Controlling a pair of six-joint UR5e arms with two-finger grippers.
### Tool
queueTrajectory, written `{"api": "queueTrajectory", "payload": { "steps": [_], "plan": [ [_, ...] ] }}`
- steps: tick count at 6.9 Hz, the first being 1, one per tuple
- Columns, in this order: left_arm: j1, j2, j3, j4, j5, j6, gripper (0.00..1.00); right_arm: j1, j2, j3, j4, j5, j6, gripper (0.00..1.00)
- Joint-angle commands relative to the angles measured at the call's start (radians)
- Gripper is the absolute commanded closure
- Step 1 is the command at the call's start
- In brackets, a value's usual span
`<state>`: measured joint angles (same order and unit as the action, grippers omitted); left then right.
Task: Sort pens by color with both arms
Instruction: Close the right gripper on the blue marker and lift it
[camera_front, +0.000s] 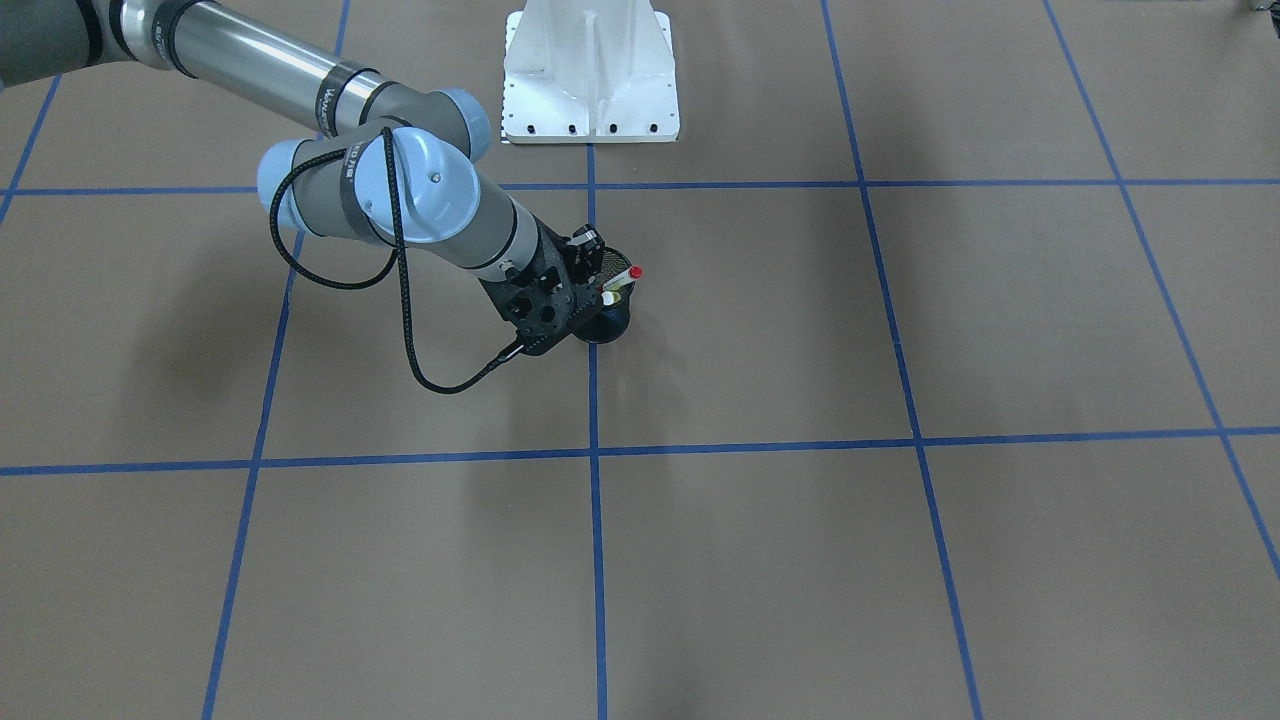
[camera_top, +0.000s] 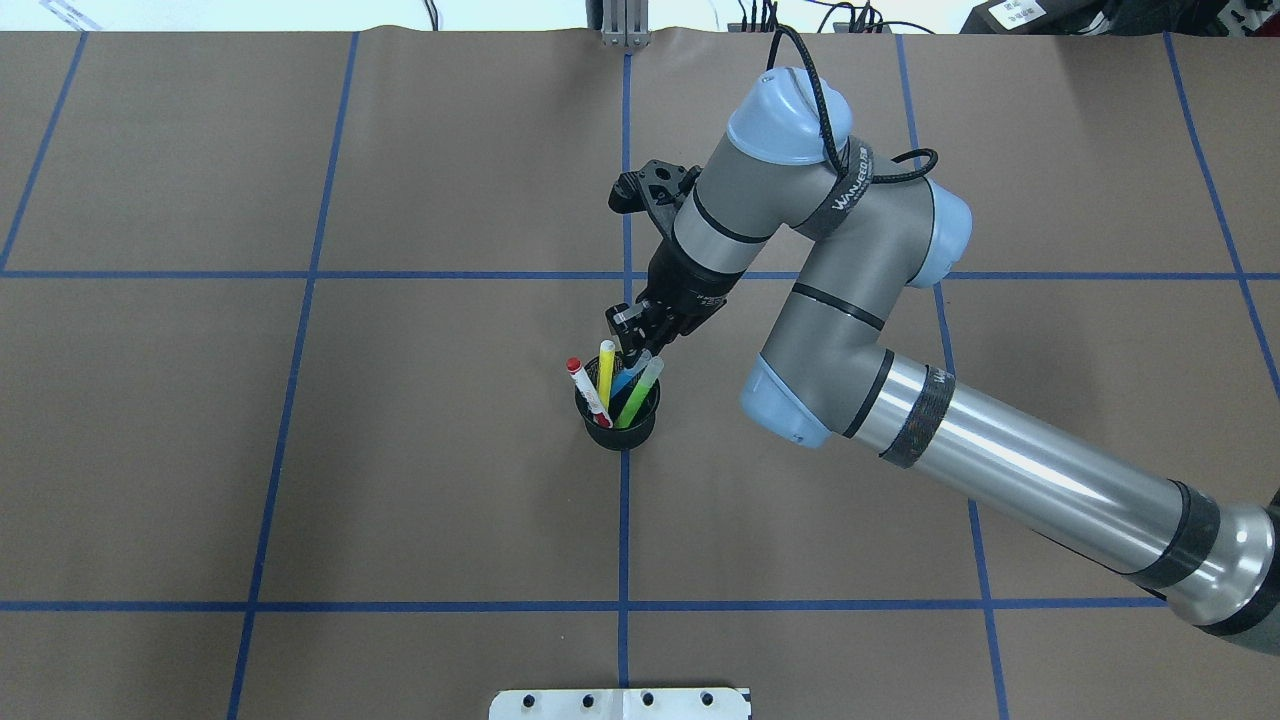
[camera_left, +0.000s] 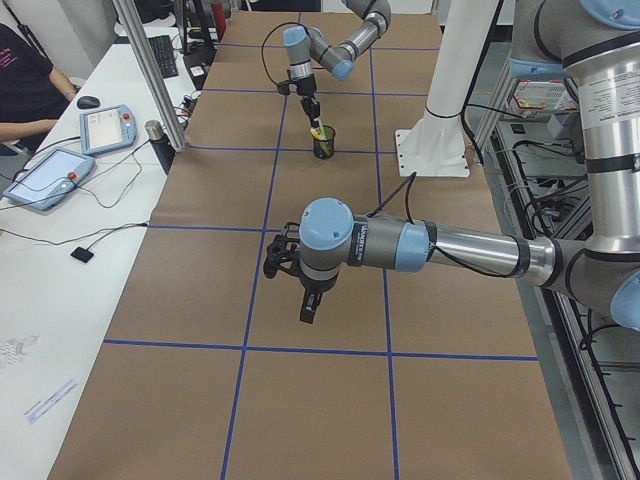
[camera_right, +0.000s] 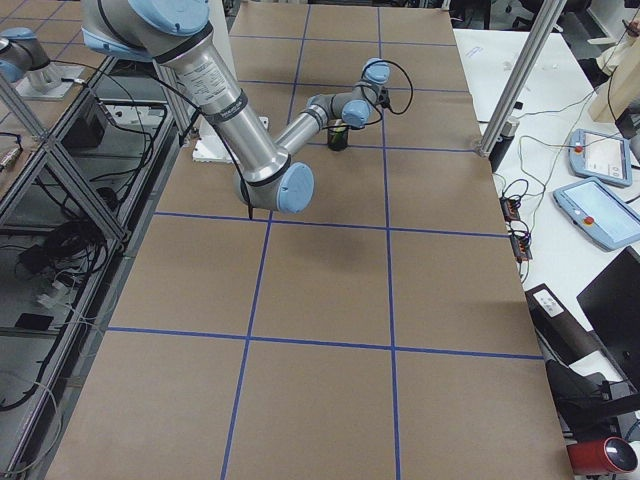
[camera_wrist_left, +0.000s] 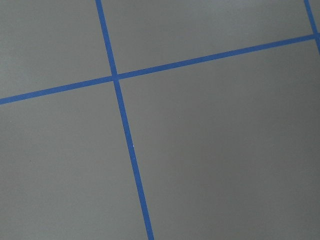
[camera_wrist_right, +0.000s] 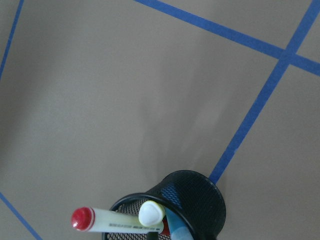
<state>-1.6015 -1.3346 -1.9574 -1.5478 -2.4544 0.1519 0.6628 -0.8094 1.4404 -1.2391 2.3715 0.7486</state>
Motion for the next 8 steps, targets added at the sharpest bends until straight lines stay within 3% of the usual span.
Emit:
{"api": "queueTrajectory", "payload": {
  "steps": [1,4,5,6,8],
  "plan": [
    [0.0,0.0,0.002,0.0,0.0,0.0,0.01,0.0,-0.002,0.0,-0.002,0.0,0.0,0.67],
    [0.0,0.0,0.002,0.0,0.0,0.0,0.01,-0.015,-0.007,0.002,0.003,0.002,0.038,0.73],
    [0.0,0.0,0.002,0.0,0.0,0.0,0.01,-0.017,-0.007,0.012,0.001,0.003,0.049,0.78],
    [0.0,0.0,0.0,0.0,0.0,0.0,0.01,-0.019,-0.007,0.017,-0.002,0.011,0.063,0.9],
    [0.0,0.0,0.0,0.0,0.0,0.0,0.01,-0.017,-0.005,0.021,-0.003,0.038,0.072,0.94]
  ]
}}
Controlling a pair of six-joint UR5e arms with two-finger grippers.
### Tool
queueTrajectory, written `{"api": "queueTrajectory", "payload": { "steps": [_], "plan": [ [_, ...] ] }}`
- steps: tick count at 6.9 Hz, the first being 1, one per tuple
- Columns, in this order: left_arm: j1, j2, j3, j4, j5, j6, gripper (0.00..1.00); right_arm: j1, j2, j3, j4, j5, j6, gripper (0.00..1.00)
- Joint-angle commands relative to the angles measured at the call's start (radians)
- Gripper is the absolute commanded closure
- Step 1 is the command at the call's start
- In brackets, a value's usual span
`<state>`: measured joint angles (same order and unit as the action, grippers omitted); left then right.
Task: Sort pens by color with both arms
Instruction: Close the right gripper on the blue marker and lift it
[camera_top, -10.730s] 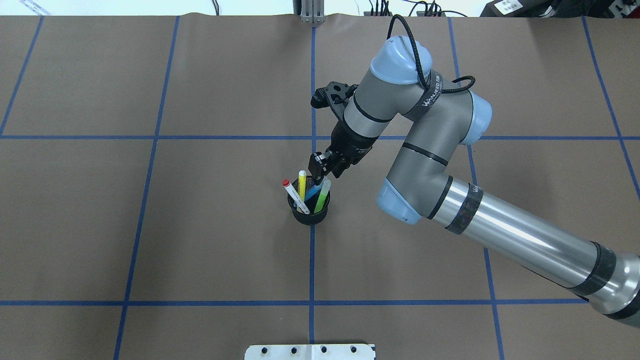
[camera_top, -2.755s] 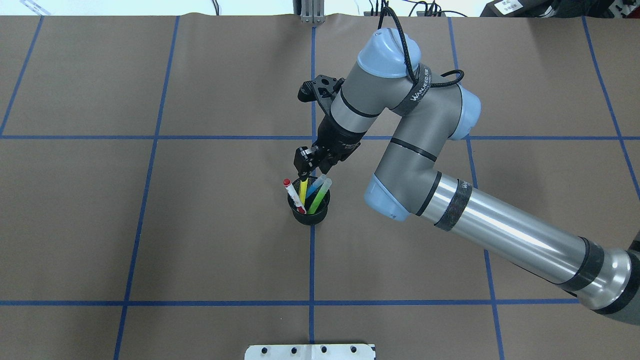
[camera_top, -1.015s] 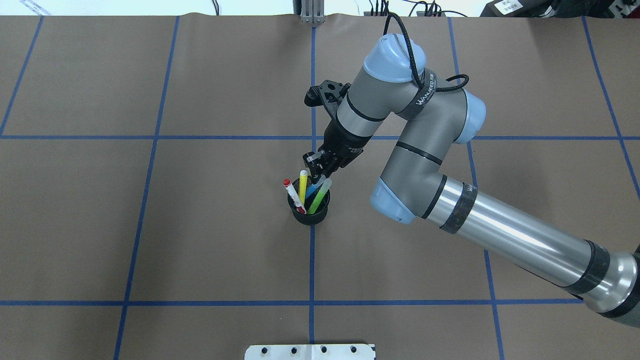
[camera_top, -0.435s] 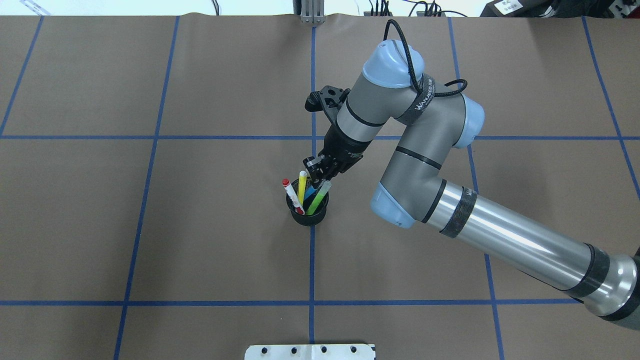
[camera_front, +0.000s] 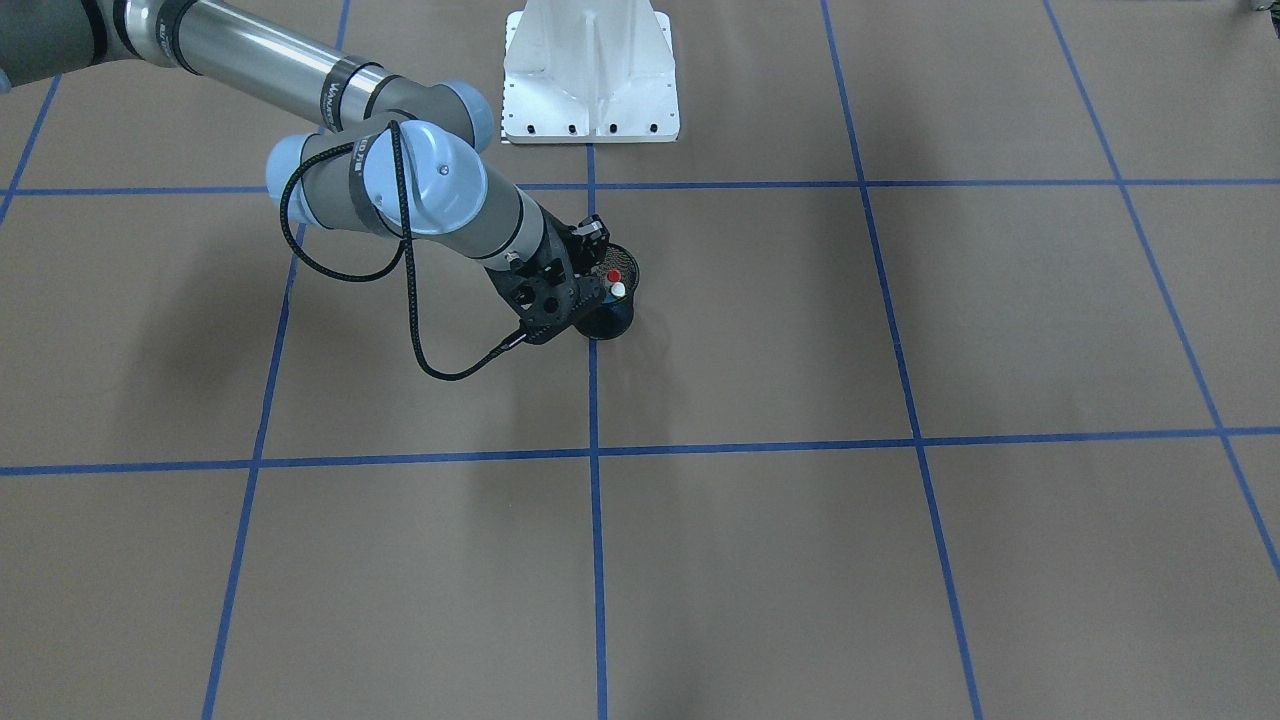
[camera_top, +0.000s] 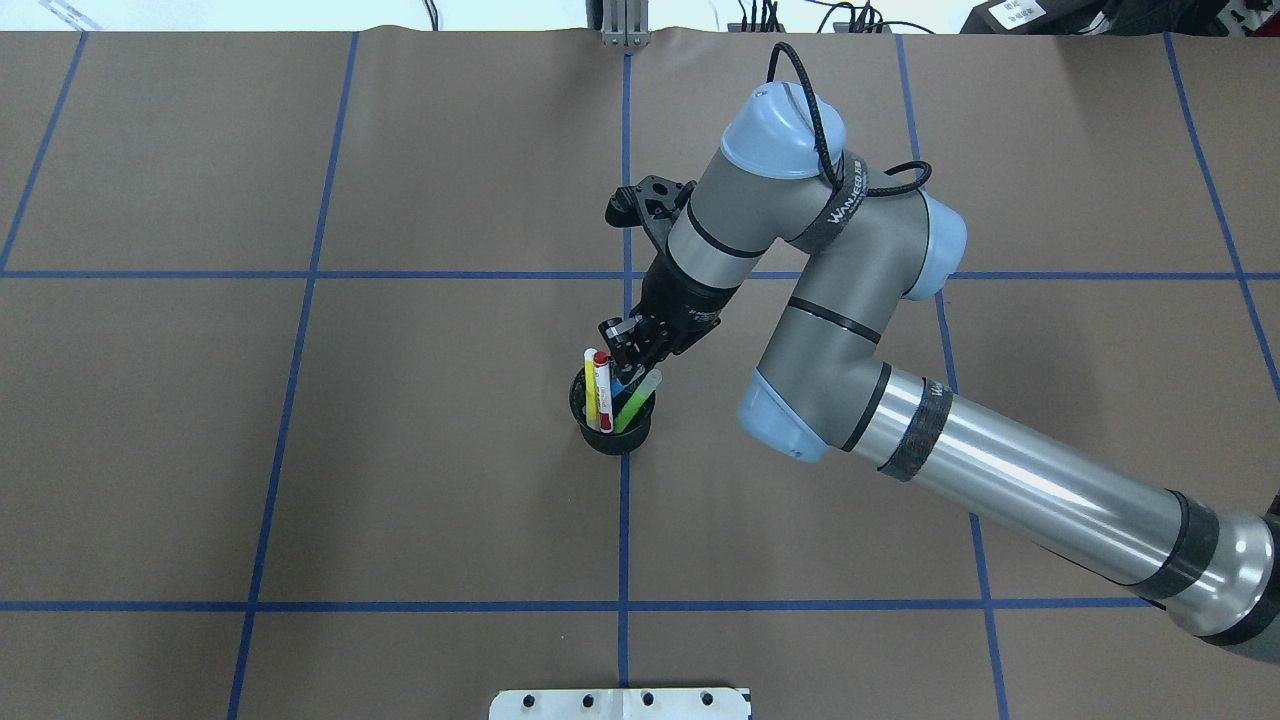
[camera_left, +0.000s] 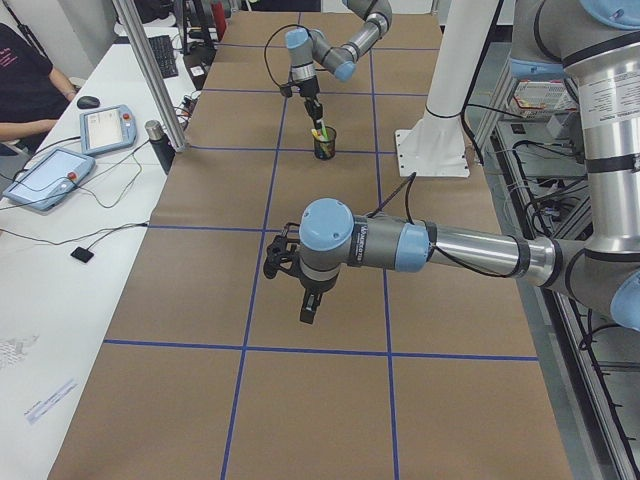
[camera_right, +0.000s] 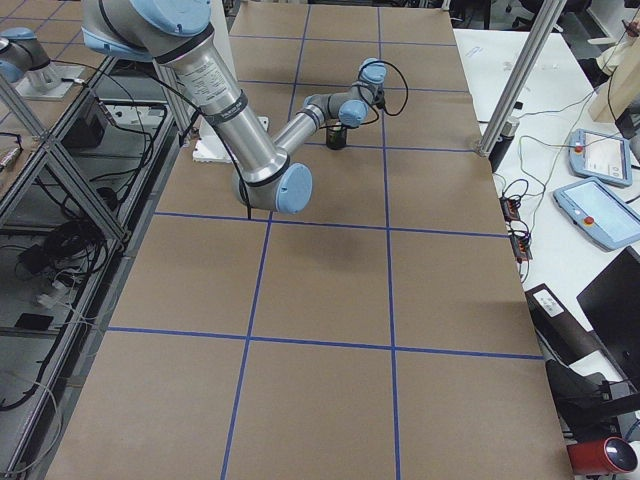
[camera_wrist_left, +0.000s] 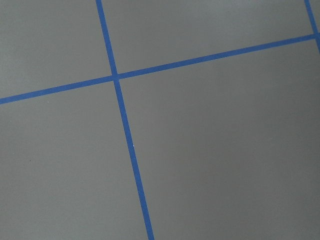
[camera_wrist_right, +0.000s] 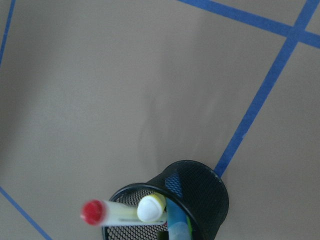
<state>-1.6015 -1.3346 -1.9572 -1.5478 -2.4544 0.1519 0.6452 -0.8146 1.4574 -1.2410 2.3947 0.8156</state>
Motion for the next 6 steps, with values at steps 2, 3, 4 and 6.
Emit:
{"api": "queueTrajectory", "payload": {
  "steps": [2,3,4,6],
  "plan": [
    [0.0,0.0,0.0,0.0,0.0,0.0,0.01,0.002,0.0,0.02,-0.006,0.032,0.007,1.0],
    [0.0,0.0,0.0,0.0,0.0,0.0,0.01,0.022,-0.003,0.029,-0.008,0.062,0.011,1.0],
    [0.0,0.0,0.0,0.0,0.0,0.0,0.01,0.048,-0.005,0.034,-0.009,0.096,0.013,1.0],
    [0.002,-0.002,-0.005,0.0,-0.005,-0.002,0.01,0.1,-0.015,0.049,-0.017,0.132,0.014,1.0]
  ]
}}
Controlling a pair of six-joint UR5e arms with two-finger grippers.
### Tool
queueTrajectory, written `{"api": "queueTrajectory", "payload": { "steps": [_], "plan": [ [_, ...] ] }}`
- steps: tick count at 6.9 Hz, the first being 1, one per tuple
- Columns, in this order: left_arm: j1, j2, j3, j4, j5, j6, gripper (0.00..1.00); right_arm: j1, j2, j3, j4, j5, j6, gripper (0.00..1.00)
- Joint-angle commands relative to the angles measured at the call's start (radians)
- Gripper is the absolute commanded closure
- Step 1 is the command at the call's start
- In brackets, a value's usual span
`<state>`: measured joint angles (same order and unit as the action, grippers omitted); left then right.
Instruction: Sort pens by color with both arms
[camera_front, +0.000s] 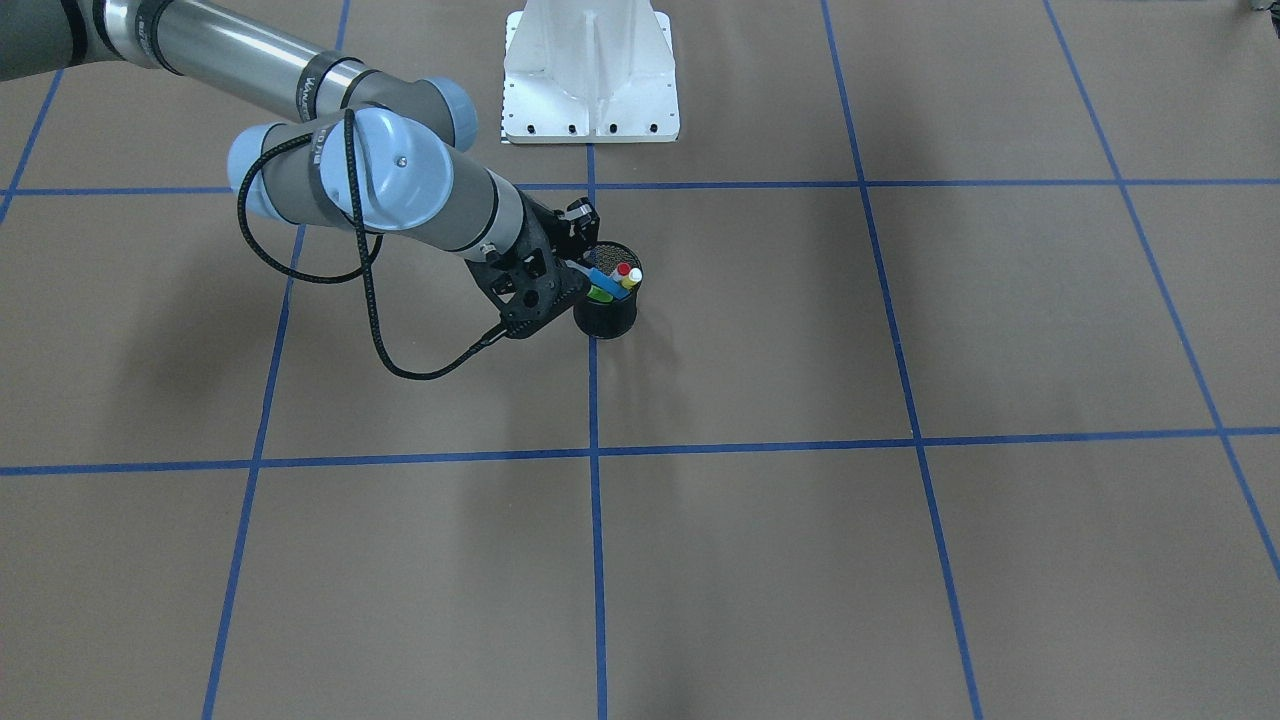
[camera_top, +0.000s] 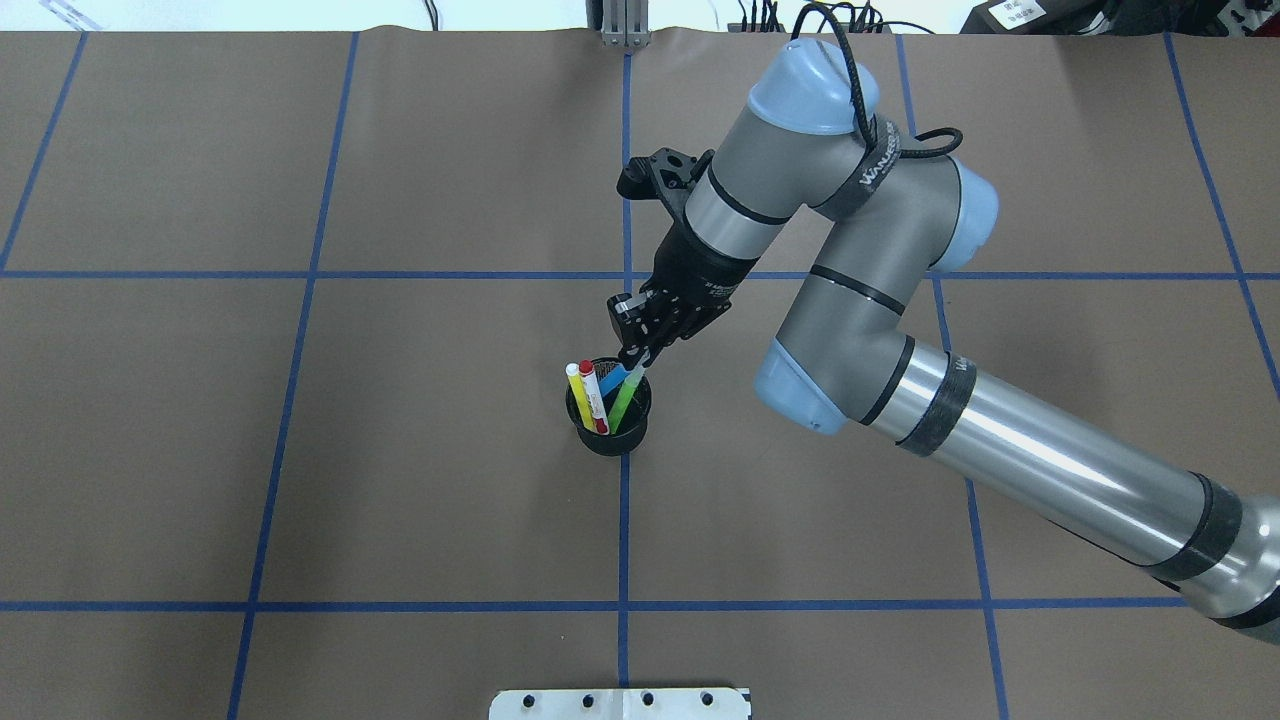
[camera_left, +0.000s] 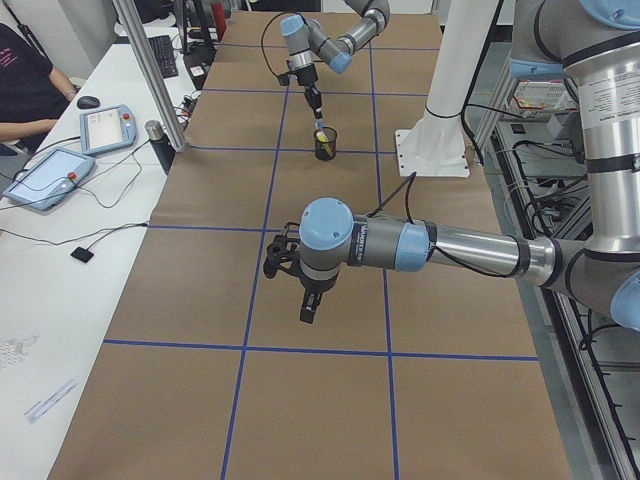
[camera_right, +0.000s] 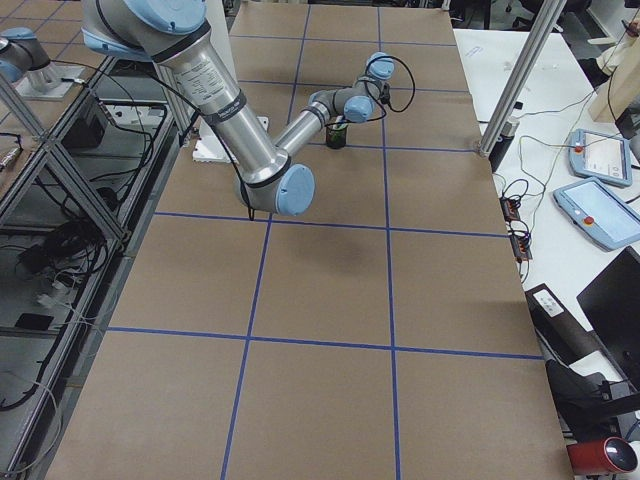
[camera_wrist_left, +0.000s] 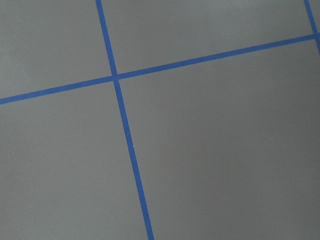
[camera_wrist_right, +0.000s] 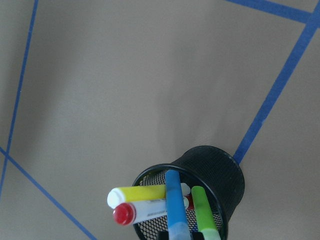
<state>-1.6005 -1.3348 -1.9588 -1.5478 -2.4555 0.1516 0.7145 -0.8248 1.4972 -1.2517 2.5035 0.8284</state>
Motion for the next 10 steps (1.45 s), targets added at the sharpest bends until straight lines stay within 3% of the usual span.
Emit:
{"api": "queueTrajectory", "payload": {
  "steps": [1,6,7,8,10],
  "plan": [
    [0.001,-0.007,-0.008,-0.002,-0.069,-0.056,0.01,0.067,-0.007,0.043,-0.067,0.034,0.002,1.0],
    [0.031,-0.046,-0.052,-0.003,-0.141,-0.215,0.01,0.166,-0.005,0.158,-0.256,0.057,0.003,1.0],
    [0.056,-0.111,-0.054,-0.005,-0.18,-0.331,0.01,0.177,-0.016,0.158,-0.261,0.037,0.043,1.0],
    [0.115,-0.177,-0.067,-0.027,-0.184,-0.466,0.01,0.18,-0.04,0.158,-0.258,-0.033,0.075,1.0],
    [0.27,-0.25,-0.069,-0.275,-0.168,-0.895,0.01,0.175,-0.037,0.143,-0.246,-0.2,0.121,1.0]
  ]
}}
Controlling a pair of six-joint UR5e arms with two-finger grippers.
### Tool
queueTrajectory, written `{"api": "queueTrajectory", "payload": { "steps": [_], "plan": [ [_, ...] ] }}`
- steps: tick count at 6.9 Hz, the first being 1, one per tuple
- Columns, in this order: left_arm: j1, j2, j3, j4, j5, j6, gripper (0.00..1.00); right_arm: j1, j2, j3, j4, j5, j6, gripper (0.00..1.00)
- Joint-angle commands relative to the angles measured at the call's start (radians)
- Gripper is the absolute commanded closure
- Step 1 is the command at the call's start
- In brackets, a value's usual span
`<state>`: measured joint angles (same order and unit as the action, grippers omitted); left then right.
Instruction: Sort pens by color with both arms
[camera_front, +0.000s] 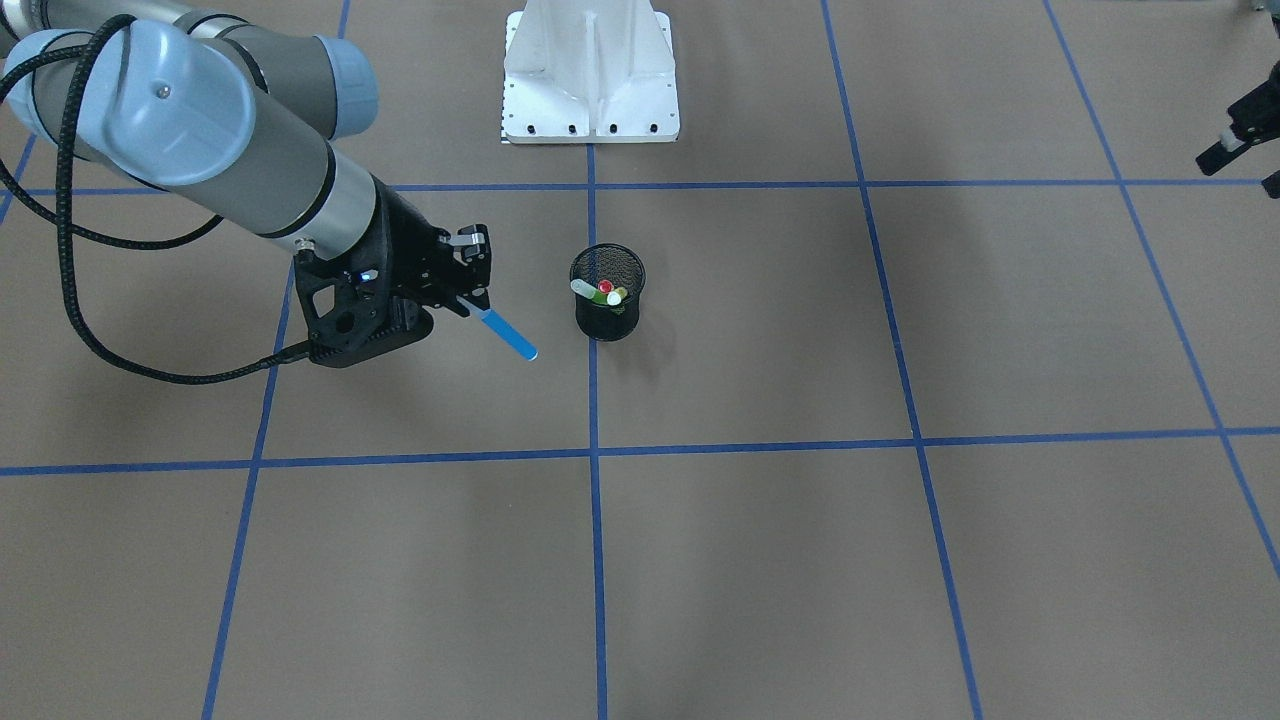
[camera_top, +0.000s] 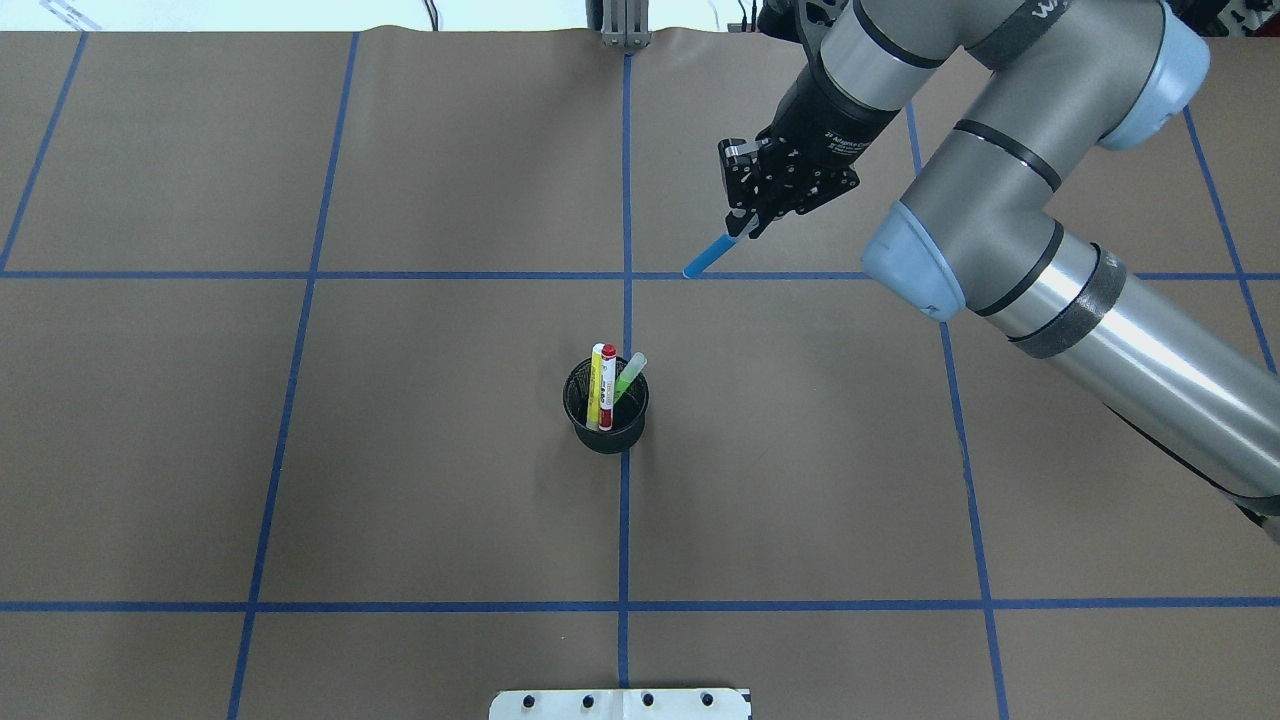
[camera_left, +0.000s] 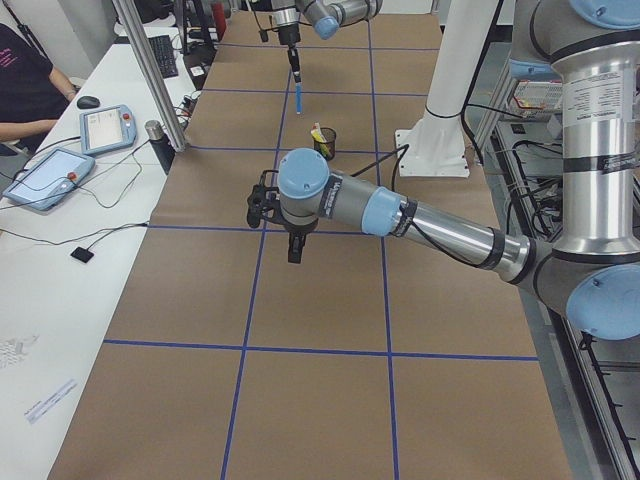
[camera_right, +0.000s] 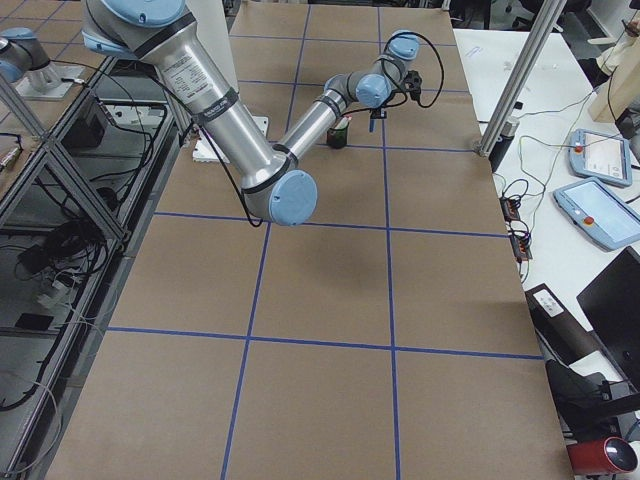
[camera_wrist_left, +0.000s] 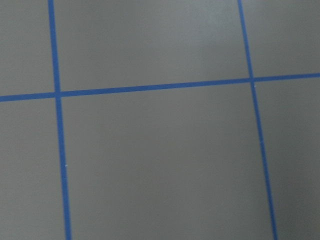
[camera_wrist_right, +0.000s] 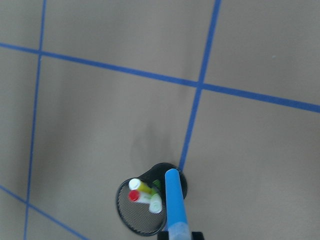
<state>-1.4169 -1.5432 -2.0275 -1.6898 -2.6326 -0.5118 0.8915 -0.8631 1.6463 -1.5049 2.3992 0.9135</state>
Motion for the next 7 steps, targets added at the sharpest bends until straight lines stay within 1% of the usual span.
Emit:
{"api": "queueTrajectory", "payload": {
  "steps": [1,2,3,4,5,6,7],
  "plan": [
    [0.167,-0.11,-0.007,-0.172,0.098,-0.378,0.01,-0.006,0.022,-0.006,0.017,-0.192,0.08,1.0],
    [0.247,-0.195,-0.004,-0.172,0.155,-0.516,0.01,-0.011,0.029,-0.02,0.093,-0.315,0.155,1.0],
    [0.318,-0.272,-0.004,-0.172,0.219,-0.651,0.01,-0.025,0.045,-0.079,0.192,-0.356,0.244,1.0],
    [0.408,-0.346,-0.004,-0.169,0.32,-0.78,0.01,-0.07,0.05,-0.115,0.271,-0.452,0.278,1.0],
    [0.477,-0.395,0.001,-0.16,0.389,-0.842,0.01,-0.109,0.053,-0.134,0.284,-0.557,0.312,1.0],
    [0.51,-0.426,0.007,-0.151,0.432,-0.872,0.01,-0.133,0.055,-0.134,0.29,-0.587,0.323,1.0],
    [0.562,-0.481,0.007,-0.092,0.498,-0.913,0.01,-0.17,0.052,-0.134,0.29,-0.705,0.388,1.0]
  ]
}}
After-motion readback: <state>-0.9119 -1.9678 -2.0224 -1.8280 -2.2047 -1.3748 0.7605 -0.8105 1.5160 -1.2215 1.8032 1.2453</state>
